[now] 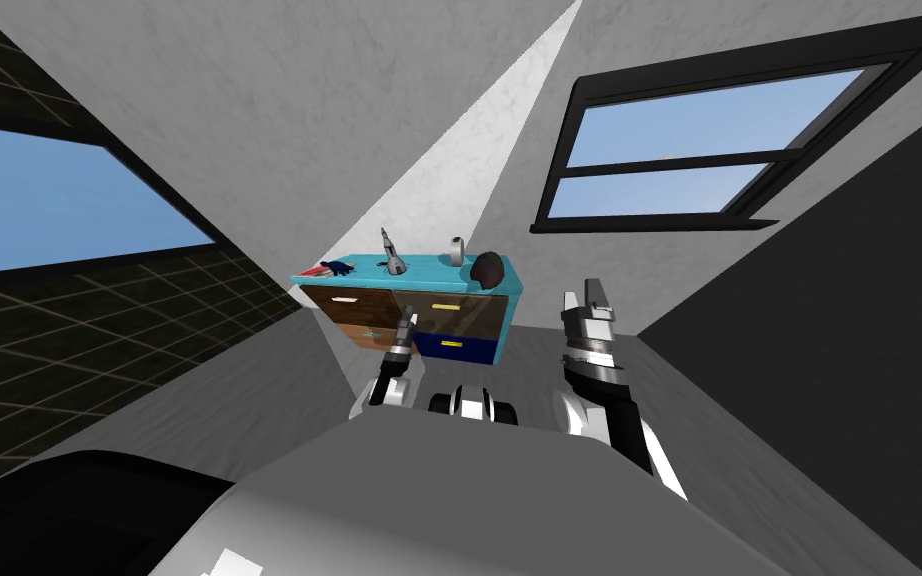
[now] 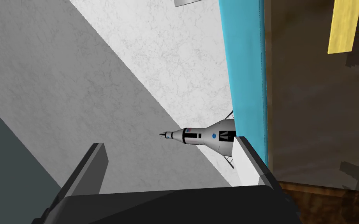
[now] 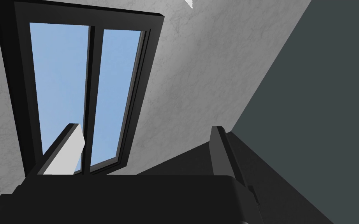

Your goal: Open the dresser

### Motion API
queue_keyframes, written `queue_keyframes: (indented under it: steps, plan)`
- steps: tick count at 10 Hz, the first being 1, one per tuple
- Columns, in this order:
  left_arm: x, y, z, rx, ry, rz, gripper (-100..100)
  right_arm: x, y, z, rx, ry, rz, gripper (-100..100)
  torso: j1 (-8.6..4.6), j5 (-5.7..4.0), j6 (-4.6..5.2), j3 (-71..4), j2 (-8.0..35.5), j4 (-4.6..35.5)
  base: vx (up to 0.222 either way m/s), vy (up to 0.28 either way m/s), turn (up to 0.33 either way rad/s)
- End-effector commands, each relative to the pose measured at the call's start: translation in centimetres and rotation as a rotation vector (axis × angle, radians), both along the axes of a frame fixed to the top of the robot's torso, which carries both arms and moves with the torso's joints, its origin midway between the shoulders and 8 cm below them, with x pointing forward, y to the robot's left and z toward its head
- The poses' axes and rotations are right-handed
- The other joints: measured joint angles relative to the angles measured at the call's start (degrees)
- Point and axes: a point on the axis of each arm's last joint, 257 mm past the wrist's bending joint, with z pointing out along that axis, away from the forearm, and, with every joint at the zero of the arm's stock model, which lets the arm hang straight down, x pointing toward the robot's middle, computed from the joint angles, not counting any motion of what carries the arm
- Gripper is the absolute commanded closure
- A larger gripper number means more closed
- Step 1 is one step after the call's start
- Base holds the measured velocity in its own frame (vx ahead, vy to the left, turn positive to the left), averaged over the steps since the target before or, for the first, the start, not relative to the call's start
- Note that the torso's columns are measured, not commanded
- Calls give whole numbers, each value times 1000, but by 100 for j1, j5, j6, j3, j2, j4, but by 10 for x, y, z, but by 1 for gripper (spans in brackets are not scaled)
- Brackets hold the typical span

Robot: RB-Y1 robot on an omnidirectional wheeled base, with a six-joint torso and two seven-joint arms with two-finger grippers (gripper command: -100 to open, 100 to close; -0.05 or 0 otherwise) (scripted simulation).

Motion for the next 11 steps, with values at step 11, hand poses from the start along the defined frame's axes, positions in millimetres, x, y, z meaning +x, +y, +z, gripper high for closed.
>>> queue_keyframes:
  steps: [11]
  plan:
    - [14, -12, -130, 17, 273, -8, -100, 0, 0, 0, 0, 0, 0, 0, 0, 0, 0, 2, 4, 1, 89, 4, -35]
